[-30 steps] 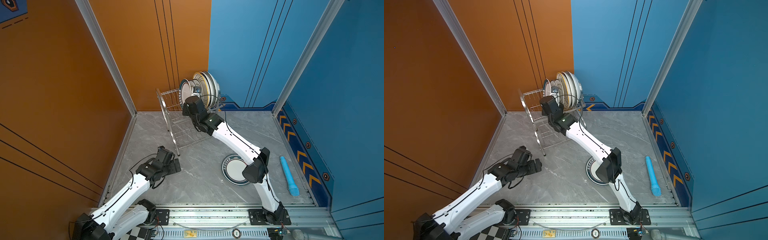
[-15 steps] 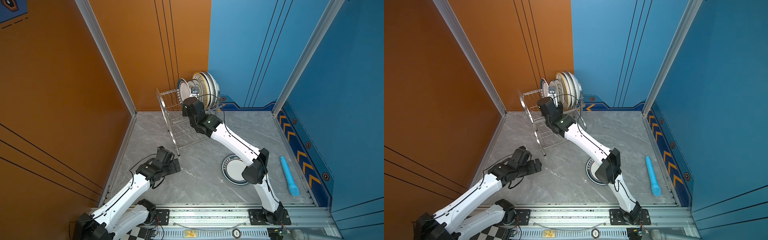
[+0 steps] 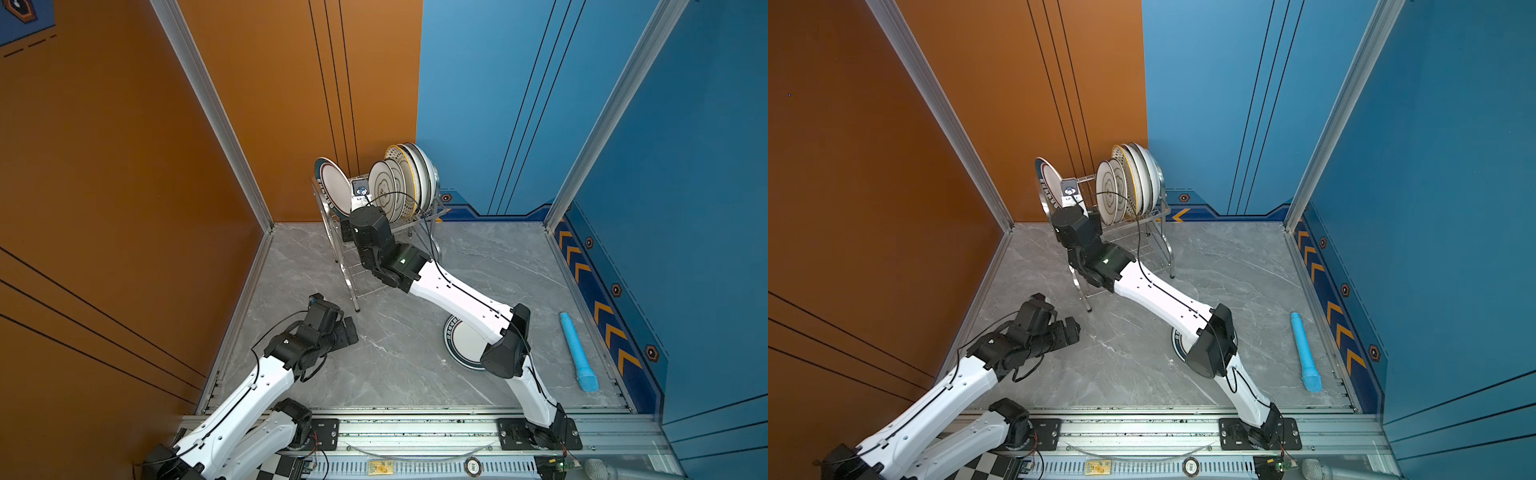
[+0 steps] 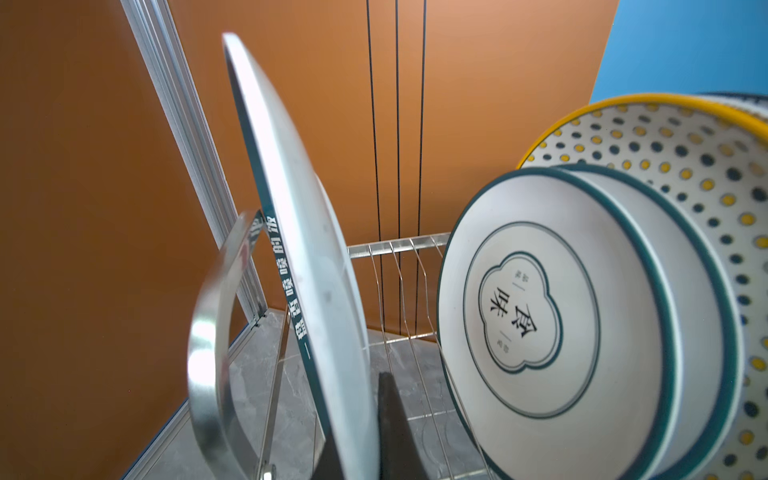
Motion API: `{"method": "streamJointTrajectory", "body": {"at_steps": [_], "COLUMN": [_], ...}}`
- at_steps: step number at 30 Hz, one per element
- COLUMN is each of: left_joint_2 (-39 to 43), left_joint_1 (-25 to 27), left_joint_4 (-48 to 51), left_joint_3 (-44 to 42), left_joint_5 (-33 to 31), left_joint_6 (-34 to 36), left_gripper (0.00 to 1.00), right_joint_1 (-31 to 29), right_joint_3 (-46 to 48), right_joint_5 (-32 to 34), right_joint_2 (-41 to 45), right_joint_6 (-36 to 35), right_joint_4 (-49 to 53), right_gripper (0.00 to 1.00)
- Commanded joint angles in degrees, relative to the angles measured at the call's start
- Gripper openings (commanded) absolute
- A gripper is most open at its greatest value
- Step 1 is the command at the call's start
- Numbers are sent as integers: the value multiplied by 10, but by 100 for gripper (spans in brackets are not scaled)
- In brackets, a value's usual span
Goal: Unload the plates from the dish rack
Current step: 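Close the right gripper on the plate and lift it out of the rack, then swing the held plate away from the rack and lower it beside the stack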
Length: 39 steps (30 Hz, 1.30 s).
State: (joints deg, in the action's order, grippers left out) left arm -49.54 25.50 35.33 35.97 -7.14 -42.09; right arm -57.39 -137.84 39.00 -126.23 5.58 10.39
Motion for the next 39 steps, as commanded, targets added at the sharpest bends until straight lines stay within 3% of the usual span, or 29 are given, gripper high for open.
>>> {"method": "streamJointTrajectory", "body": {"at_steps": [1,5,11,17,24,28,34,39], "left_joint_2": [17,58,99,145,120,91,60,10], "left_joint_1": [-4,-9,-39,-64,-65,-51,-4,61], "left_joint_4": [-2,-18,-36,-50,-63,-76,-116,-132], "left_joint_3": [-14,-29,-46,-65,-44,-33,-26,-3], "left_joint_5": [-20,-18,32,45,91,102,90,62], "left_joint_6": [-20,-21,18,13,47,60,56,64], "left_gripper": [98,98,98,98,98,98,98,98], "right_joint_1": [-7,-15,-16,-8,22,49,126,211], "right_joint_3": [2,20,82,214,474,593,709,761], "right_joint_5": [32,57,75,86,110,150,145,42], "right_joint_2": [53,70,146,272,485,593,729,809], "right_joint_6": [-67,-133,-216,-222,-146,-89,92,238], "right_joint_4": [-75,-113,-188,-224,-248,-212,12,222], "right_gripper": [2,2,2,2,2,2,2,2]}}
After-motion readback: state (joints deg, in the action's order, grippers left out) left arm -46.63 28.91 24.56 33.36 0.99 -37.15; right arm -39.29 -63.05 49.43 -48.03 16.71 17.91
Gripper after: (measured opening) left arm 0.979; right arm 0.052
